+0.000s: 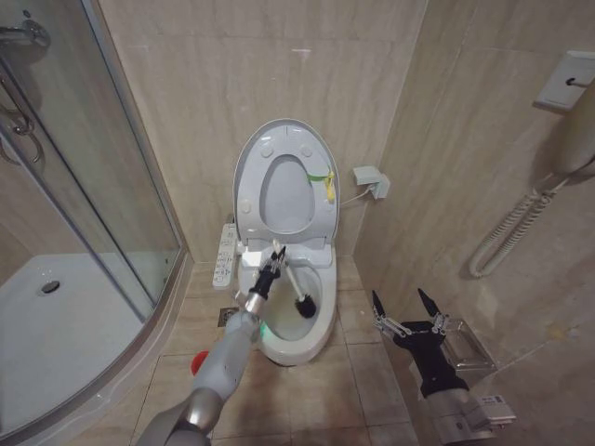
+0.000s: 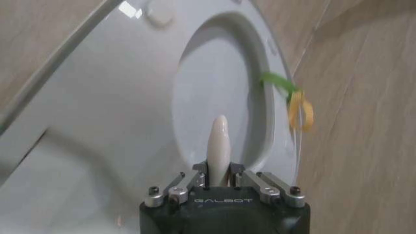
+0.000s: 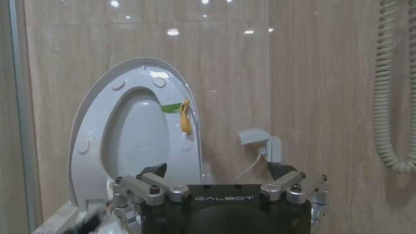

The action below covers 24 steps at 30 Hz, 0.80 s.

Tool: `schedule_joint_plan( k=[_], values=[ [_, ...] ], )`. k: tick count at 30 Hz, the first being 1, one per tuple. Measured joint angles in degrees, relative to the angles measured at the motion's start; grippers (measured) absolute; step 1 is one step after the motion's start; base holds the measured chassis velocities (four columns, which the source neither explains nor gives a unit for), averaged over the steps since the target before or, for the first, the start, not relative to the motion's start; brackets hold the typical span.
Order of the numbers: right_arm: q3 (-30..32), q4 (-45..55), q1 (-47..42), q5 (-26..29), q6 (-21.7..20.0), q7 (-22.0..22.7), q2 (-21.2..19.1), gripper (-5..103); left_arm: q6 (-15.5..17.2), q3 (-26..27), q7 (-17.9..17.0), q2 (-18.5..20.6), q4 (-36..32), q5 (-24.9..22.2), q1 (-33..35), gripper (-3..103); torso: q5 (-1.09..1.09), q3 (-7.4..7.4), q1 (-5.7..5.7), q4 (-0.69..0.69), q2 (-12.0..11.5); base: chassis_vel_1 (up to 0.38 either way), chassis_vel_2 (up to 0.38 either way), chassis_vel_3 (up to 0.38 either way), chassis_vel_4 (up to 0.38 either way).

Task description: Open the toilet lid, clean the toilet bowl with a toilet brush, close the toilet lid, and flush.

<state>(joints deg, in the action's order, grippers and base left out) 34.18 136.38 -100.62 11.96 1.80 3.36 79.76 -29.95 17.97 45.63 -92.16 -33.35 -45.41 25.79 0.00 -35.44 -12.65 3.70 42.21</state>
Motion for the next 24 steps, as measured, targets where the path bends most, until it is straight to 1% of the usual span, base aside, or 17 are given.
schedule_joint_plan(
  k=[4, 9, 12, 18, 21, 24],
  values=[
    [0.0, 0.0, 0.0, 0.0, 0.0, 0.0, 0.0, 100, 0.0, 0.1, -0.1, 0.0, 0.5, -0.1, -0.4, 21, 0.00, 0.00, 0.00, -0.03, 0.0, 0.000, 0.000, 0.000, 0.000],
    [0.0, 0.0, 0.0, 0.0, 0.0, 0.0, 0.0, 100, 0.1, 0.2, 0.0, 0.0, 1.5, 0.0, 2.2, 21, -0.01, 0.00, 0.00, -0.06, 0.0, 0.000, 0.000, 0.000, 0.000],
    [0.0, 0.0, 0.0, 0.0, 0.0, 0.0, 0.0, 100, 0.1, 0.5, 0.0, 0.0, 1.6, 0.1, 2.7, 21, 0.00, 0.00, 0.00, -0.07, 0.0, 0.000, 0.000, 0.000, 0.000],
    [0.0, 0.0, 0.0, 0.0, 0.0, 0.0, 0.0, 100, 0.2, 0.6, 0.0, 0.0, 0.1, -1.1, 1.2, 21, -0.01, 0.00, 0.00, -0.01, 0.0, 0.000, 0.000, 0.000, 0.000],
    [0.0, 0.0, 0.0, 0.0, 0.0, 0.0, 0.0, 100, 0.2, 0.9, -0.1, 0.0, 0.0, -1.3, 0.9, 21, 0.00, 0.00, 0.00, -0.02, 0.0, 0.000, 0.000, 0.000, 0.000],
    [0.0, 0.0, 0.0, 0.0, 0.0, 0.0, 0.0, 100, 0.2, 1.1, 0.0, 0.0, 1.5, -1.1, 1.5, 21, 0.00, 0.00, 0.00, -0.05, 0.0, 0.000, 0.000, 0.000, 0.000]
  ],
)
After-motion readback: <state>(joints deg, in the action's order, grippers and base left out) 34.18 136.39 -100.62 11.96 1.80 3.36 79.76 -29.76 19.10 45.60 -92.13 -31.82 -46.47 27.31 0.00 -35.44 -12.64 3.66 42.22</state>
